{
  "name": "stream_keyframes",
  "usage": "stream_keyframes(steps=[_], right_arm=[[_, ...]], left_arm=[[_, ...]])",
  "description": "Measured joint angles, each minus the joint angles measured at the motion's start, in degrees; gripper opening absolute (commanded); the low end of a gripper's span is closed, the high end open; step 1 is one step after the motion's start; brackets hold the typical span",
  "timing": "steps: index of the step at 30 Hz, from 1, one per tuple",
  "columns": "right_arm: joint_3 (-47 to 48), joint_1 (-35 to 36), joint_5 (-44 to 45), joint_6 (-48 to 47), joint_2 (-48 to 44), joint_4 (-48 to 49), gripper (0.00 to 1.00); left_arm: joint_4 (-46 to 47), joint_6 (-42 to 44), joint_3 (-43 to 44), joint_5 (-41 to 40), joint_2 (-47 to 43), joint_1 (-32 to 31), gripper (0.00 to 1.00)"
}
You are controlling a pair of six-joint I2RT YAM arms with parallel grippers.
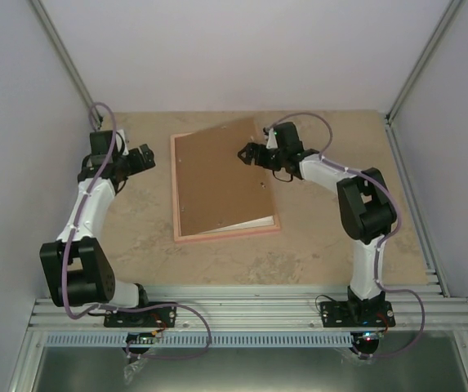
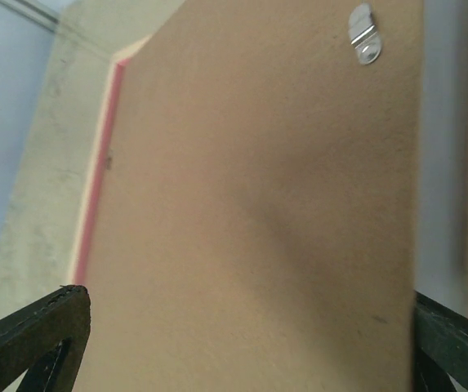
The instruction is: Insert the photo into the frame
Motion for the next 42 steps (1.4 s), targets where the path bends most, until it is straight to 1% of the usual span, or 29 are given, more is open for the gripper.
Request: stream_keyframes(steps=[6, 11, 14, 18, 23, 27, 34, 35, 37, 42], right_arm=[[0.44, -0.85, 4.07, -10.23, -2.47, -5.73, 0.98], [-0.57, -3.76, 2.6, -20.04, -7.43, -6.54, 0.98], [-2.21, -7.65, -1.18, -24.5, -10.21, -6.14, 0.98], [-5.53, -14.51, -9.64, -28.7, -11.52, -5.42, 0.98], [-8.52, -20.85, -18.21, -33.11, -12.04, -6.36, 0.98], [-11.04, -22.73, -23.41, -37.27, -14.51, -8.24, 0.98], [-14.58, -22.84, -28.89, -39.65, -14.99, -9.75, 0.96], [-15.54, -22.93, -29.53, -39.85, -14.99, -9.92, 0.96], [-17.59, -23.23, -30.14, -40.79, -15.21, -10.69, 0.96], [-21.03, -24.04, -29.7, -45.77, -18.64, -14.23, 0.95]], left_arm=[[-0.31, 0.76, 1.29, -0.07, 2.47, 0.0, 0.99], [-0.81, 2.1, 1.29, 2.49, 5.66, 0.0, 0.99], [-0.83, 2.73, 1.57, 5.18, 8.74, 0.0, 0.99], [-0.92, 4.07, 3.3, 8.59, 14.53, 0.0, 0.99], [-0.87, 5.62, 5.38, 12.35, 21.7, 0.0, 0.93], [-0.98, 6.88, 8.22, 13.75, 27.12, -0.83, 0.85], [-0.85, 8.94, 12.66, 13.31, 33.07, -7.41, 0.59], [-0.9, 9.64, 13.03, 11.56, 33.53, -8.57, 0.55], [-0.87, 10.64, 13.55, 10.69, 34.34, -10.51, 0.49], [-0.33, 14.08, 13.99, 5.9, 35.28, -17.2, 0.38]])
